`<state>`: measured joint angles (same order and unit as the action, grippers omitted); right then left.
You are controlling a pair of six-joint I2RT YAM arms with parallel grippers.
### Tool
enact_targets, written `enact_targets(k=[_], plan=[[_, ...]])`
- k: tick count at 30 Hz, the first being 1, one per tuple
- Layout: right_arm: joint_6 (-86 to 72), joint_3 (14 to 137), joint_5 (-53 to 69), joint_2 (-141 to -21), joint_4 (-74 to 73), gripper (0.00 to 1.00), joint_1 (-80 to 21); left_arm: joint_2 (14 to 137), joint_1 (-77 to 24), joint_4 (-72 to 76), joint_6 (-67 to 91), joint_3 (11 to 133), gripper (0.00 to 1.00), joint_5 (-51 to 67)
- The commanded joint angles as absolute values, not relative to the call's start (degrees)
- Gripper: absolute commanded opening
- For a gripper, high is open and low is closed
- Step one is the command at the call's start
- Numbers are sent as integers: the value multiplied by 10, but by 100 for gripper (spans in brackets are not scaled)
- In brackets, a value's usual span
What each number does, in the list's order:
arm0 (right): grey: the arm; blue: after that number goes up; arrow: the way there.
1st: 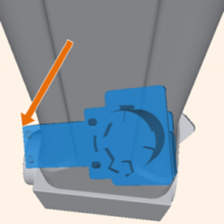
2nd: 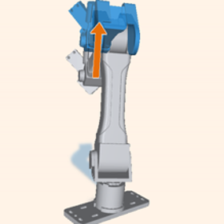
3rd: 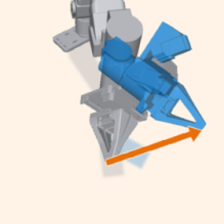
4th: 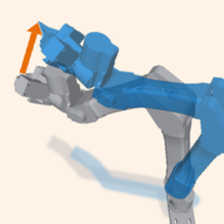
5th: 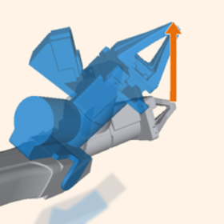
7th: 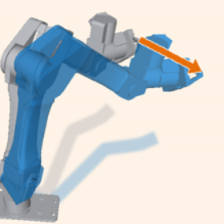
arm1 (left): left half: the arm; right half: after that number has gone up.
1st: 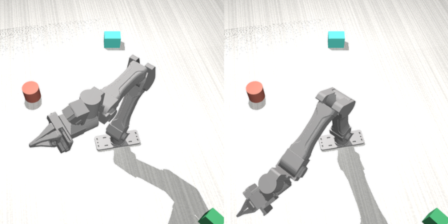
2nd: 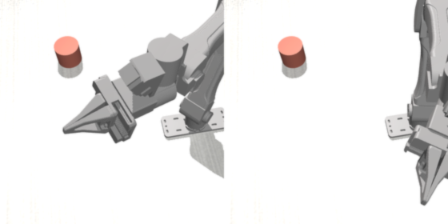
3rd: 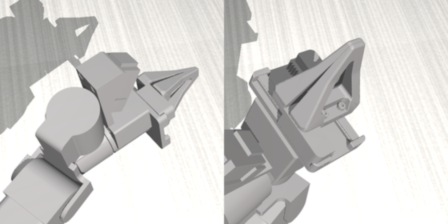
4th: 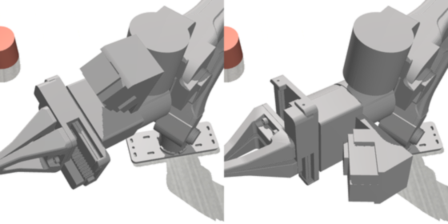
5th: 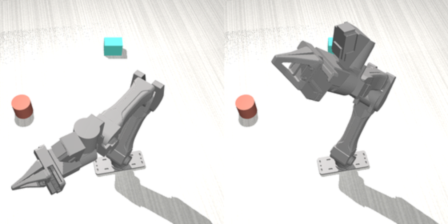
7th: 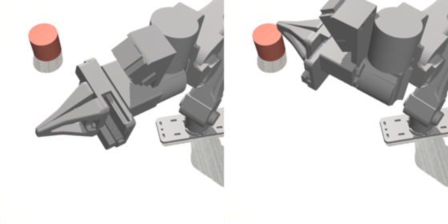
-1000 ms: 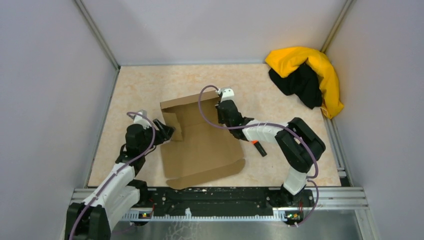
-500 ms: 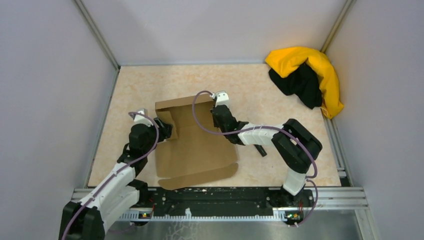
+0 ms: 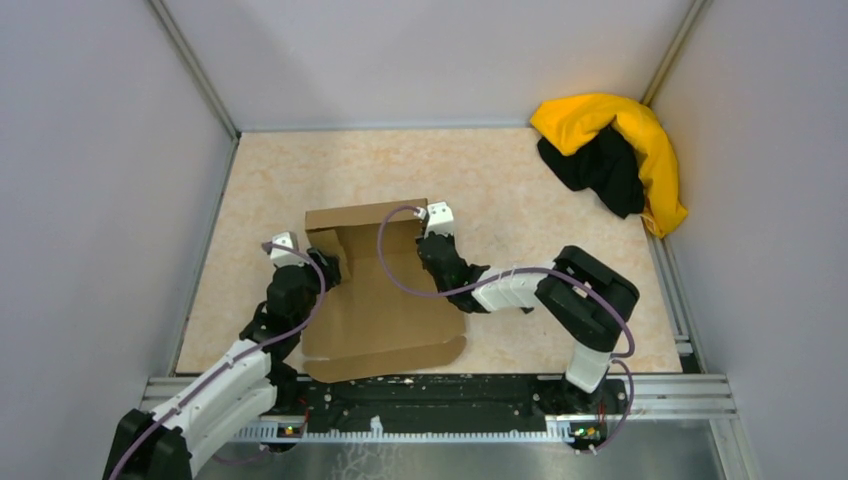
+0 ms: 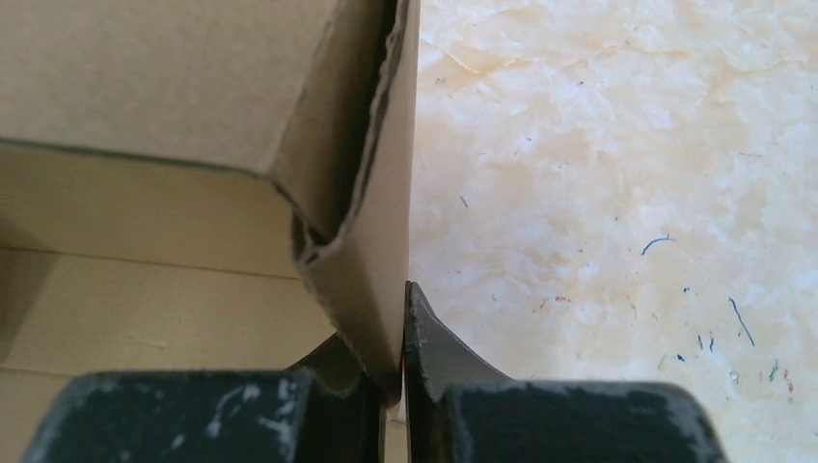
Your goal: Fold the paper box
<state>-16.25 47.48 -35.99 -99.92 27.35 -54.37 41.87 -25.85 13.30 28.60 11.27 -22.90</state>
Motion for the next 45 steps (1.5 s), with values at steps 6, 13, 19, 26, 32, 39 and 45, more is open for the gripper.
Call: enact_targets(k=[6, 13, 19, 26, 32, 39, 45], plan=[[-163, 391, -372, -977, 277, 0, -572, 443, -278, 147, 313, 111, 60, -291], [-158, 345, -389, -949, 294, 0, -571, 483, -335, 211, 308, 97, 63, -350], [-153, 335, -393, -943, 296, 0, -571, 500, -370, 265, 275, 91, 63, -403], [-158, 337, -397, -933, 275, 0, -571, 534, -381, 197, 305, 132, 37, -470], [-171, 347, -394, -917, 237, 0, -571, 582, -391, 135, 328, 179, 19, -504], [-175, 406, -374, -906, 124, 0, -571, 676, -397, -5, 345, 289, 21, -547], [-188, 482, -288, -895, -20, 0, -532, 729, -395, -93, 319, 379, 24, -515]])
